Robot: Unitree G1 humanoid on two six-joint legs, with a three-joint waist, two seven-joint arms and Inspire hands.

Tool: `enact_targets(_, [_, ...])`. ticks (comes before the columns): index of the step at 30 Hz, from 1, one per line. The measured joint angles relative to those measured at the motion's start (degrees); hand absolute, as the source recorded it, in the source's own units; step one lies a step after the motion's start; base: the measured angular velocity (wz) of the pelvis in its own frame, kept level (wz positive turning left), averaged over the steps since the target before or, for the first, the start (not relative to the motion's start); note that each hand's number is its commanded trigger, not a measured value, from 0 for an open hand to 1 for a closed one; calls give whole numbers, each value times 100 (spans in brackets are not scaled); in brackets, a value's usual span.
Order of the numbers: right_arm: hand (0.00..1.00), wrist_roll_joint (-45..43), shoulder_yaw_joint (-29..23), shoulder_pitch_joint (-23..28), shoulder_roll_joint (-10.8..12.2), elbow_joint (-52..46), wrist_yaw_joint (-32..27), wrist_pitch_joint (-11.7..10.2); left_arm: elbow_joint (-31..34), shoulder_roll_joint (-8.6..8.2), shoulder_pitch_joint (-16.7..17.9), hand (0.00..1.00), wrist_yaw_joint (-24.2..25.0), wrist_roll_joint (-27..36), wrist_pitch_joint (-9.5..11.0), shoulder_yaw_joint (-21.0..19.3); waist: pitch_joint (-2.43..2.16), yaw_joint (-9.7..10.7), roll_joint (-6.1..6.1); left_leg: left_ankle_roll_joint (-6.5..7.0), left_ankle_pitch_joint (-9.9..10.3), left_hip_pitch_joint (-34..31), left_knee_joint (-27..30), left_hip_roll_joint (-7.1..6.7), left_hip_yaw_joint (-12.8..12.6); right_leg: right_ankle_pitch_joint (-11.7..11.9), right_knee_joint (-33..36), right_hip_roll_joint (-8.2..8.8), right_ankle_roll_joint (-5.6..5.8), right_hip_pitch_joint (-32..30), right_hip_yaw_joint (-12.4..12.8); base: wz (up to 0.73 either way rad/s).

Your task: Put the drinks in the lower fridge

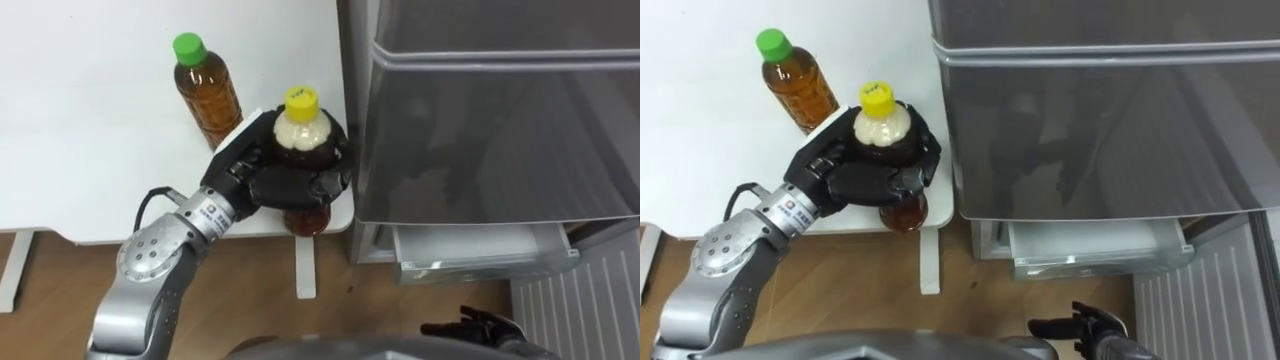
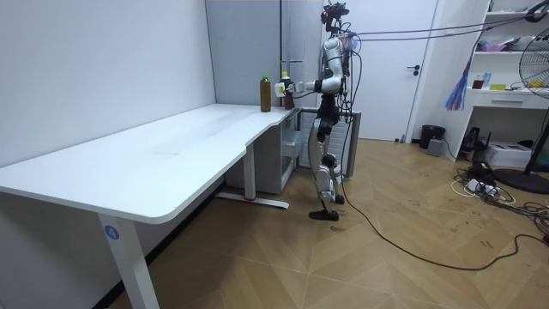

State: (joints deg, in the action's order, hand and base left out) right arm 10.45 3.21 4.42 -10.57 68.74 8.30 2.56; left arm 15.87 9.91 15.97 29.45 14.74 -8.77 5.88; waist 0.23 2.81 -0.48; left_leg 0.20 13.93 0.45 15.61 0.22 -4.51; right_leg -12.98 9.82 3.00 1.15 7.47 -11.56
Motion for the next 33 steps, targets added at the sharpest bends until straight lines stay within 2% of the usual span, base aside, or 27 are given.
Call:
enact_targets(5, [0,3,0,0,9,12,-14,1,-20,-27,0,100,-2,5,-1,44,4,8,-6,0,0,8,7,0,1,0,-2,1,0,-12,-16,0])
enact_targets(11, [0,27,13,-58,36,27,-67,-16,-85,-23,0,100,-4,266,0,302,14,23,-21,0,0,24,2,-1,4,0,-10,1,0,9,-15,0])
enact_targets(20, [0,-56,335,-108,-5,-159,9,8,-164,51,-31,100,21,610,11,566,28,18,-22,0,0,-18,18,-3,27,0,-5,7,0,-18,-71,1])
enact_targets(27, [0,-573,821,-36,44,-1331,620,108,-653,124,-173,100,164,1411,19,689,47,-16,3,0,0,-31,23,4,-16,0,15,6,0,-67,-15,-3])
enact_targets(31, [0,-683,935,107,126,-2171,1145,129,-950,153,-190,100,169,1424,-64,768,34,-22,36,0,0,-93,34,20,-56,0,68,4,0,-162,26,-6])
enact_targets(33, [0,-701,1006,156,122,-2581,1380,140,-950,233,-193,100,170,1422,-63,763,49,-43,24,0,0,-147,51,28,-59,0,105,-1,0,-195,43,-4])
